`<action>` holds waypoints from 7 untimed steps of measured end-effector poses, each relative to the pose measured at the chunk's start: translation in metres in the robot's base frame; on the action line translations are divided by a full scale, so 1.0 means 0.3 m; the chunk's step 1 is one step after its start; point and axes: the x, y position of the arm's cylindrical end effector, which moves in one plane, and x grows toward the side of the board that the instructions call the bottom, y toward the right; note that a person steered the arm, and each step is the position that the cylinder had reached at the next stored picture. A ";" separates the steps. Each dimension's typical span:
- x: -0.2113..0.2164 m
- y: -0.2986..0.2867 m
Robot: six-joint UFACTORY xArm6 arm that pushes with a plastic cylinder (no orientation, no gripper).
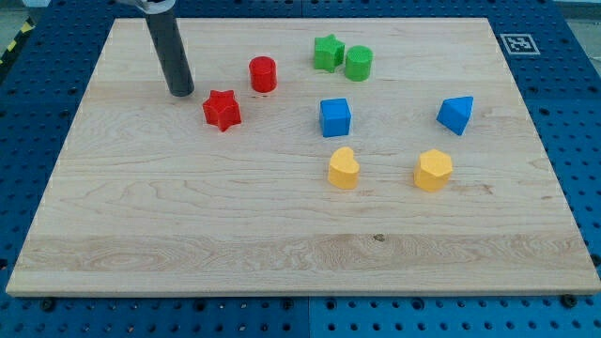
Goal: Slide the red star below the red circle
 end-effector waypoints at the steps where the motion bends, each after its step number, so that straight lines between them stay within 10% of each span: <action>1: 0.067 0.011; 7: 0.153 0.212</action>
